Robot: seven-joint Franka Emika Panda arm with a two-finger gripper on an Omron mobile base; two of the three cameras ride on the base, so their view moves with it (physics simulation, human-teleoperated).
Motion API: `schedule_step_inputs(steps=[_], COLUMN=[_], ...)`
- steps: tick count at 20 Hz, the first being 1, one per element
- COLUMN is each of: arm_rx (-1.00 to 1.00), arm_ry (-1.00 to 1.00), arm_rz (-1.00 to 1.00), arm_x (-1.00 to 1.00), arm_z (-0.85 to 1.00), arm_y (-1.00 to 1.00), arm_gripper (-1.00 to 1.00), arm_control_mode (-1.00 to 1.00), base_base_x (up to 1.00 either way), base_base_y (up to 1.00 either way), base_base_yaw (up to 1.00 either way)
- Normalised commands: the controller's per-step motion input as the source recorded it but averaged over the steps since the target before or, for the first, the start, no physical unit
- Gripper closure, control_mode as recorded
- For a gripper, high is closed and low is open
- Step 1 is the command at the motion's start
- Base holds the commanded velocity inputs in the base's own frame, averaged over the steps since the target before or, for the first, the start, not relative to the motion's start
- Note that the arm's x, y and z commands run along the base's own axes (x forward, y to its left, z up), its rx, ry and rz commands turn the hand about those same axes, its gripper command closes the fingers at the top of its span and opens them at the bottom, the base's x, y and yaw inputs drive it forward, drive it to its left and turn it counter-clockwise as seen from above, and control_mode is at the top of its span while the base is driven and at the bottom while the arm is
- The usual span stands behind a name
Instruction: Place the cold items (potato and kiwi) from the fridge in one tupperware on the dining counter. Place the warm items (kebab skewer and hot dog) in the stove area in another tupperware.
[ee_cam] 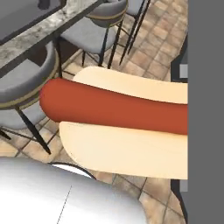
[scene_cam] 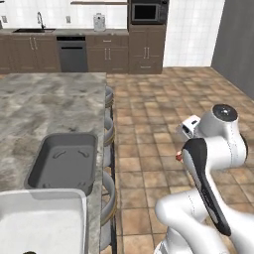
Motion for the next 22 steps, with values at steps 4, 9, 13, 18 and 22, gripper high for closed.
schedule_step_inputs(steps=[4,9,13,18,22], arm_rx=[-0.02,-0.04,-0.09,-0.17,-0.32], arm_ry=[-0.30,-0.29,-0.10,0.10,0.36], arm_rz=[0.69,0.59,0.41,0.25,0.16], arm_x=[0.51,0.57,0.79,0.81,0.62], arm_z=[-0.03,0.00,0.12,0.59,0.77], arm_y=[0.41,0.72,0.95,1.00,1.00], arm_gripper=[1.00,1.00,1.00,1.00,1.00], arm_control_mode=[-1.00,-1.00,-1.00,-1.00,-1.00], base_base_x=[0.00,0.00,0.00,0.00,0.00], base_base_y=[0.00,0.00,0.00,0.00,0.00], base_base_yaw=[0.00,0.00,0.00,0.00,0.00])
